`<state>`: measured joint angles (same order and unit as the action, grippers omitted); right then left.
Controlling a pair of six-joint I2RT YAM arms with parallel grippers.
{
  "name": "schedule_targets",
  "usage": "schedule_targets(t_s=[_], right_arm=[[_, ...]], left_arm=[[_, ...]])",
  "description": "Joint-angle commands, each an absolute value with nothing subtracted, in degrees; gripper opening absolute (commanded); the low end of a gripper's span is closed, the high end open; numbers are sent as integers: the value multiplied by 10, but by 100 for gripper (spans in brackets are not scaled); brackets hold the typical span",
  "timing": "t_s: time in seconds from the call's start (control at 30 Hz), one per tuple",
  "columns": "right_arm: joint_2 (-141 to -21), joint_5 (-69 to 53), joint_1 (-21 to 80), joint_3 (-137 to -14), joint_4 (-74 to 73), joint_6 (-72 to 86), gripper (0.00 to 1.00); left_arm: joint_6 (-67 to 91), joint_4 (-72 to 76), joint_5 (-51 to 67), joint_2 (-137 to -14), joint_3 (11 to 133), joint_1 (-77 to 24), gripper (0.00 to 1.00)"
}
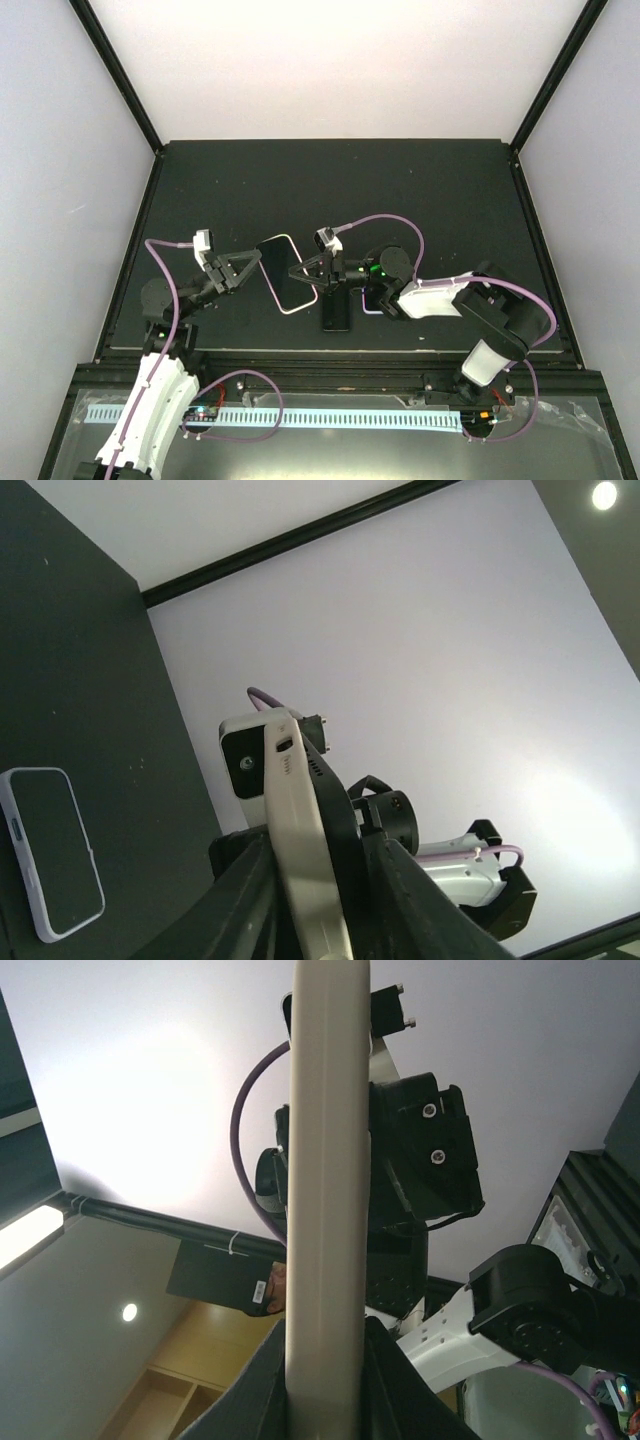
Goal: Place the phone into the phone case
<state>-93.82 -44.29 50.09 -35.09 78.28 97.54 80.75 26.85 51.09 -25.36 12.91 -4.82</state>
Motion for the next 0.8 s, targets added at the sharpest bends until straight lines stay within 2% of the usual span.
schedule_targets(t_s=[0.0, 0.2, 0.4, 0.47, 0.67, 0.77], right_arm=[[-937, -450, 499, -349, 847, 981, 16], [-932, -454, 499, -349, 828, 970, 18], [-927, -453, 499, -347, 810, 961, 19], [-924, -451, 499, -349, 809, 962, 17], [-912, -441, 499, -348, 801, 960, 17], [-906, -433, 499, -350, 778, 946, 16]], left_arm=[[812, 262, 490, -247, 136, -46, 21], [755, 154, 491, -253, 160, -46, 2], [694, 51, 486, -252, 201, -46, 2], [683, 29, 486, -255, 212, -46, 5], [677, 13, 497, -261, 221, -45, 35], [669, 0, 506, -268, 221, -45, 38]])
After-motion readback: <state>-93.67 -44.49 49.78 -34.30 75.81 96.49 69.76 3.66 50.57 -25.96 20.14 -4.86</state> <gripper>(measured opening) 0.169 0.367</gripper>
